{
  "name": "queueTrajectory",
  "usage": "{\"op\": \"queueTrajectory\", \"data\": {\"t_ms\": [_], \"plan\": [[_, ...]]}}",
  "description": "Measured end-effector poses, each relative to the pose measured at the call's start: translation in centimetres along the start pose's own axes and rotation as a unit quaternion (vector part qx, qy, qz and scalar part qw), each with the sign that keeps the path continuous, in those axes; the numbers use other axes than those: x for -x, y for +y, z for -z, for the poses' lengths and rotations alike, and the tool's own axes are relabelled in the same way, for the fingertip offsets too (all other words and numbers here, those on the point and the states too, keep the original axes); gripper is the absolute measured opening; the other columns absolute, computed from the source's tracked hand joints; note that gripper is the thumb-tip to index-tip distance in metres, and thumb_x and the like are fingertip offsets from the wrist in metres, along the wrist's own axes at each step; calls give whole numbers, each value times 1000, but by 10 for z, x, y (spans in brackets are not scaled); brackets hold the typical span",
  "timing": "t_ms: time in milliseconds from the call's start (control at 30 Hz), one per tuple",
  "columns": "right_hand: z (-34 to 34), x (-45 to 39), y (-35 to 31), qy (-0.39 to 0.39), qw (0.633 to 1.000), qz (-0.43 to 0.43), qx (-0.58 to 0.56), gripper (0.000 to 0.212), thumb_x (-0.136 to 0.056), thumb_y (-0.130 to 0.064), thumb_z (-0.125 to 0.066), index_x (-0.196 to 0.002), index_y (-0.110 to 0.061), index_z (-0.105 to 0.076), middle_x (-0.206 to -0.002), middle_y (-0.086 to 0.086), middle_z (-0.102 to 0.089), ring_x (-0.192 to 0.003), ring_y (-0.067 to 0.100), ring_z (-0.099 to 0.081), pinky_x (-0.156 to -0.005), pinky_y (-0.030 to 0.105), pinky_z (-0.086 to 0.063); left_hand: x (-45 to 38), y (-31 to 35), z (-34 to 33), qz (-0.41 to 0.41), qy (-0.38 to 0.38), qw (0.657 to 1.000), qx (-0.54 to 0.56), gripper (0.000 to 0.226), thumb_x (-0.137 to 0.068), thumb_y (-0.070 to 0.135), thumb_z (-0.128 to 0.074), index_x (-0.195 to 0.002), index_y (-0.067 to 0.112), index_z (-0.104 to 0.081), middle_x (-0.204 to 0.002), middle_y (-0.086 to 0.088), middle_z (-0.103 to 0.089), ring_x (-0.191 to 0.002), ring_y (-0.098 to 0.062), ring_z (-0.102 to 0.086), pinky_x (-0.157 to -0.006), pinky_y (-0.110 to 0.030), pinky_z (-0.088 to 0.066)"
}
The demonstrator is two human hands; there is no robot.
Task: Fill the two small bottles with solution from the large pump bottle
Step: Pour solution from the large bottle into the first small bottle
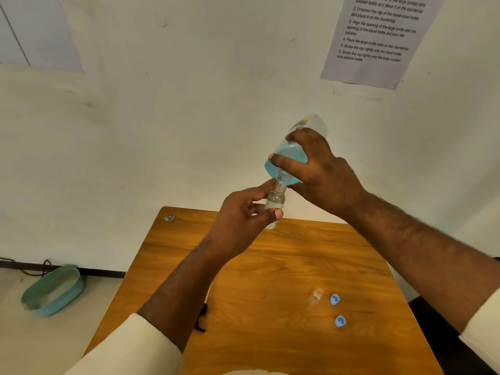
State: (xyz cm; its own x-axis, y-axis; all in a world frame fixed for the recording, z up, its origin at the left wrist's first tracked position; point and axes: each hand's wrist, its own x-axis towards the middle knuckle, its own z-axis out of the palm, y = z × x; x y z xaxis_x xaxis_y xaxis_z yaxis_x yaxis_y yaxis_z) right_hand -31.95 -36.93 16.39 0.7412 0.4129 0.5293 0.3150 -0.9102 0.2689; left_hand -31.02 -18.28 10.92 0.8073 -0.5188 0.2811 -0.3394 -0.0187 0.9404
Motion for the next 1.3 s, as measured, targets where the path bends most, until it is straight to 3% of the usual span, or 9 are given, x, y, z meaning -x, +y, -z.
{"op": "queueTrajectory", "data": {"t_ms": [533,767,967,1100,1300], "plan": [[-1,2,-1,-4,1000,-7,-17,57,-67,-9,-84,-119,-10,-62,-121,29,-53,-114,44,-51,-70,49,-56,0,-3,-1,-21,-1,1000,9,54,-87,10,-69,-133,32,-48,-133,1,-62,-110,-15,-67,-89,-23,-55],[-16,11,-4,8,997,-49,-59,60,-71,-19,-82,-125,-14,-57,-127,25,-49,-118,38,-47,-72,44,-57,4,-9,-2,-35,9,999,28,51,-86,11,-71,-130,29,-53,-115,27,-62,-109,-9,-66,-87,-20,-54],[-46,29,-18,7,977,-138,-161,64,-74,-31,-79,-131,-24,-50,-134,13,-43,-122,27,-43,-80,38,-54,10,-30,-4,-12,24,998,55,51,-84,10,-72,-132,18,-57,-124,7,-66,-107,-17,-68,-84,-32,-59],[-72,47,-34,3,964,-163,-212,68,-72,-33,-80,-131,-21,-49,-131,13,-45,-118,26,-47,-78,35,-55,21,-54,-6,24,25,997,76,52,-83,3,-72,-133,9,-57,-126,-4,-66,-109,-21,-68,-88,-42,-58],[-129,84,-63,-59,935,-219,-272,74,-67,-39,-82,-131,-22,-49,-130,10,-43,-117,22,-46,-80,32,-56,42,-92,-7,73,60,978,186,49,-79,-13,-68,-126,-4,-58,-124,-17,-66,-113,-31,-65,-90,-42,-56]]}}
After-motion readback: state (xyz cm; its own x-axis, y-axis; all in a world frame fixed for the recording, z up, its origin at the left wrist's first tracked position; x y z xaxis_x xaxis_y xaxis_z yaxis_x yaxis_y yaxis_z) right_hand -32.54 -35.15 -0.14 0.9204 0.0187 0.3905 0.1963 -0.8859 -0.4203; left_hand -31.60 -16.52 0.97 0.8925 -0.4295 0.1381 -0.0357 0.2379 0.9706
